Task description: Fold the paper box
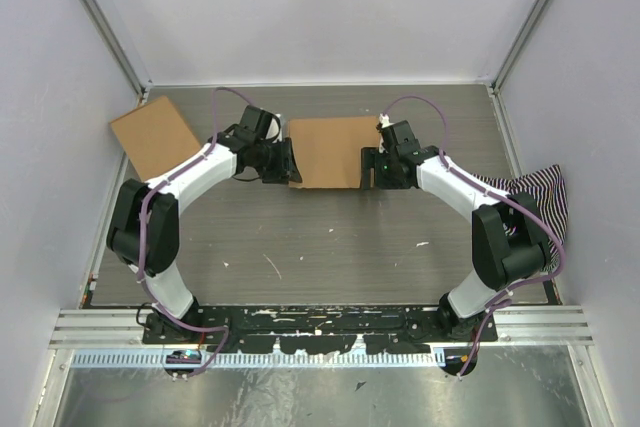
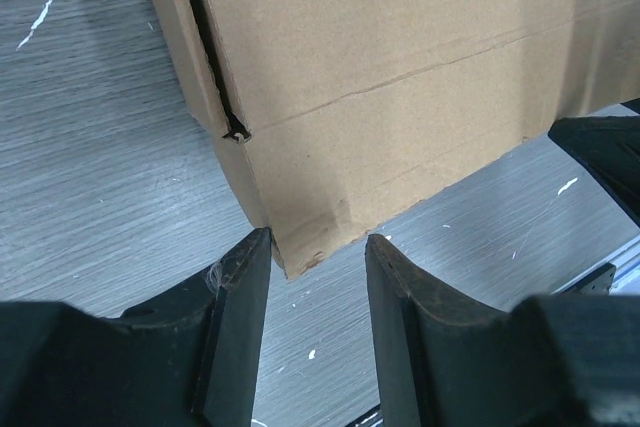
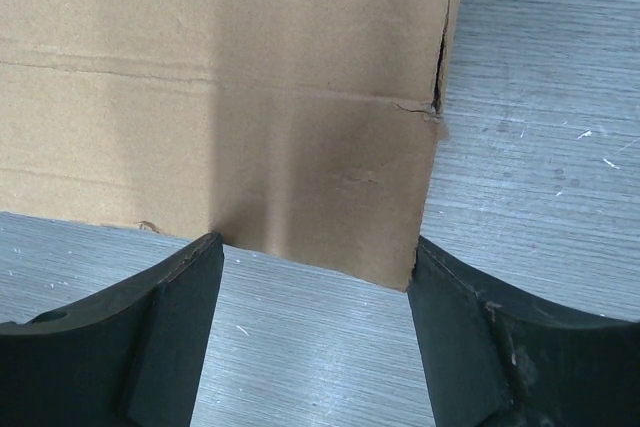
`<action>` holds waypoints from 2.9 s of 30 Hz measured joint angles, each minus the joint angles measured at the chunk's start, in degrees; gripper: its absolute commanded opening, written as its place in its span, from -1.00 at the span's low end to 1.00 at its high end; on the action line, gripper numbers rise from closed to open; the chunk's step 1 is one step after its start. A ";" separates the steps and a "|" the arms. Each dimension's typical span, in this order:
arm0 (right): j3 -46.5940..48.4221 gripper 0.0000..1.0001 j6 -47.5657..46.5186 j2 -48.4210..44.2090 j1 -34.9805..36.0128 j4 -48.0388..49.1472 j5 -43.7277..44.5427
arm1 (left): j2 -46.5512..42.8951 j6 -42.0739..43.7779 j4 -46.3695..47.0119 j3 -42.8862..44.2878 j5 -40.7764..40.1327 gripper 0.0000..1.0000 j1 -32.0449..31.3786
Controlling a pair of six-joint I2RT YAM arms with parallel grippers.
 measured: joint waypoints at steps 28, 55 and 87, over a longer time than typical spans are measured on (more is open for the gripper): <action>-0.98 0.51 -0.09 3.91 -0.04 4.17 5.46 | 5.81 -2.03 10.10 -3.26 -1.31 -0.03 0.98; -3.08 -0.98 5.51 5.42 -0.04 4.94 6.84 | 20.31 -3.65 11.21 27.17 -3.04 -0.02 -2.62; 2.40 -0.98 10.69 19.04 2.21 30.38 -0.92 | 34.01 3.69 -2.67 36.20 14.64 -0.29 -5.81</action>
